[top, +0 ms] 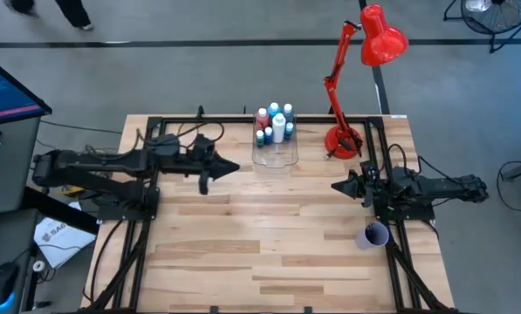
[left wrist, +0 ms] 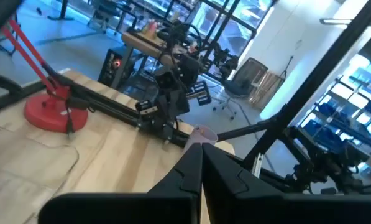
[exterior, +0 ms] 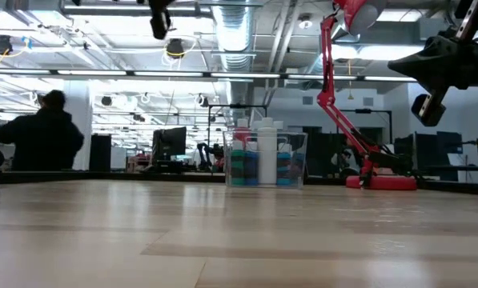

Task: Pick & Place Paint Supplies
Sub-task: Return to Home Position

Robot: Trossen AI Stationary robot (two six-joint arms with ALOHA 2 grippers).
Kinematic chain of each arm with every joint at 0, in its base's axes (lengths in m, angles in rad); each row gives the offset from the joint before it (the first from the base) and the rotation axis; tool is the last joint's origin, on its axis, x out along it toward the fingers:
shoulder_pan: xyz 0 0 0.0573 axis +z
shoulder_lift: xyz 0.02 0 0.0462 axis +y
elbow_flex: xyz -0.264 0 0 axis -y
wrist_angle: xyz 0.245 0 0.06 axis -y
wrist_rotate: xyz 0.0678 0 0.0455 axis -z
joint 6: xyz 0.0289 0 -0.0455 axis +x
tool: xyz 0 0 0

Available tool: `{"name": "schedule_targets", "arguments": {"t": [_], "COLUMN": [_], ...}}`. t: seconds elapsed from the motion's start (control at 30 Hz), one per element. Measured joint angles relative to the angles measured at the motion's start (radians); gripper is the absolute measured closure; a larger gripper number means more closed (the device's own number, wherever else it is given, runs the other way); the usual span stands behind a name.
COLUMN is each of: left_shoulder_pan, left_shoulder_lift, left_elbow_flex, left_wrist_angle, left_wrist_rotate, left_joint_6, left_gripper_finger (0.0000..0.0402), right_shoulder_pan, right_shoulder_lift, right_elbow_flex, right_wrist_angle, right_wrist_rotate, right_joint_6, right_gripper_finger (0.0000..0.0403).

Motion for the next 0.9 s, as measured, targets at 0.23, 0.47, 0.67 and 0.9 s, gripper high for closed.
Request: {"name": "schedule_targets", "arguments": {"t": [0.23,0.47,0.67,0.9], "left_shoulder_pan": [-0.004,-0.020,-0.042,-0.067], "left_shoulder_lift": [-0.145,-0.268,-0.355,-0.505], "left_elbow_flex": [0.000,0.000,-0.010,-0.153], "left_wrist_angle": [-0.122,-0.264,-0.376,-0.342], "left_wrist_rotate": [-0.002,-0.010,-0.059,-0.080], "left_joint_6": [0.131,0.195,0.239,0.193], "left_gripper_finger": [0.0402,0.0402,0.0402,0.0402], "right_shoulder_pan": [0.000,0.000,0.000,0.000], "right_shoulder_lift": [0.000,0.000,0.000,0.001], "right_elbow_flex": [0.000,0.000,0.000,-0.001], "right_wrist_angle": [0.000,0.000,0.000,0.000], "right_wrist_rotate": [0.000,0.000,0.000,0.000], "right_joint_6": [0.000,0.000,0.000,0.000], "right_gripper_finger": [0.0403,0.0403,0.0403,0.0403]}}
